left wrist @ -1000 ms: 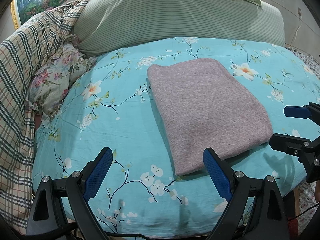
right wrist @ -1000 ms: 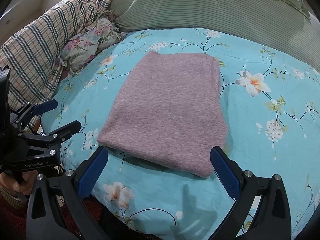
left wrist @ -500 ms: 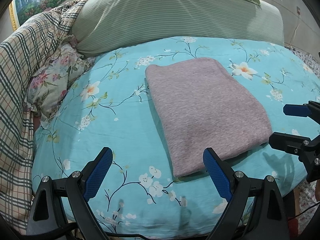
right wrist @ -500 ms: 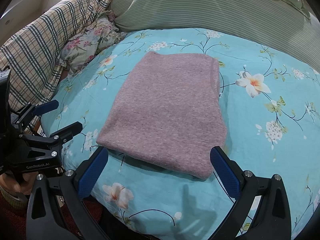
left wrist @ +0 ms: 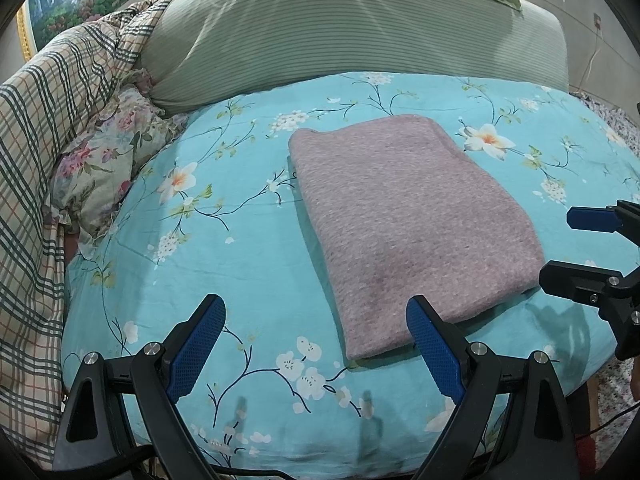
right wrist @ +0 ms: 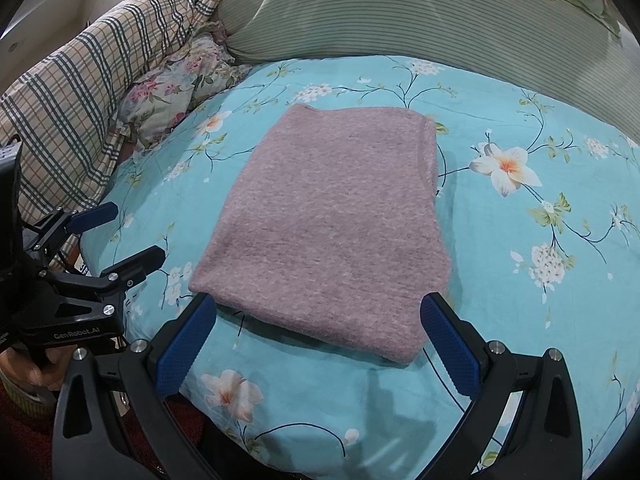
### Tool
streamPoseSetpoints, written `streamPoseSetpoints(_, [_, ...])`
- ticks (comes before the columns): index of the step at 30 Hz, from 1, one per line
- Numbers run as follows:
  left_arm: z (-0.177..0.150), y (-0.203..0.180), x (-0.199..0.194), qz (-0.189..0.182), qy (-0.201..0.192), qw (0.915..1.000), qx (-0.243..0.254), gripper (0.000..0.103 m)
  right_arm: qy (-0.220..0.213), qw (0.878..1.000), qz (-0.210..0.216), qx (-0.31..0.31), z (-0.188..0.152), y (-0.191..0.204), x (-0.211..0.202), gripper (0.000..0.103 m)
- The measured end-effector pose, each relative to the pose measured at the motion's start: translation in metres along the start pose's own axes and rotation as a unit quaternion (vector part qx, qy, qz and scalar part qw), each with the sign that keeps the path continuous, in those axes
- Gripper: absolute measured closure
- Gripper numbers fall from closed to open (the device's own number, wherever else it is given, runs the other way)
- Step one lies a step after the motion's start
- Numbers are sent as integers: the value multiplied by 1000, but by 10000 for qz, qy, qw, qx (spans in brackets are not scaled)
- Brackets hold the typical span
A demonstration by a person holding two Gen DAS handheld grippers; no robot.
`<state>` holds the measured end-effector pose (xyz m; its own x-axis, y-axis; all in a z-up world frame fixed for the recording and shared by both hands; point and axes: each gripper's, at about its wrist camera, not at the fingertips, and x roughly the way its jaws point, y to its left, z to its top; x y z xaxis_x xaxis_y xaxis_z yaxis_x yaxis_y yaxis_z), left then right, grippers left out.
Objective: Fold small clothes
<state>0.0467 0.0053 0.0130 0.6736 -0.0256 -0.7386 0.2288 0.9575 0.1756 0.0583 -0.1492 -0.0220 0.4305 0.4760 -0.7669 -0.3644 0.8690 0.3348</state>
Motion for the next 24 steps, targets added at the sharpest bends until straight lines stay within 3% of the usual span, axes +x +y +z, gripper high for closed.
streamPoseSetpoints(24, [18, 6, 11, 34, -12, 10000, -53, 10, -1, 9999, 35, 109, 11, -15, 8, 1])
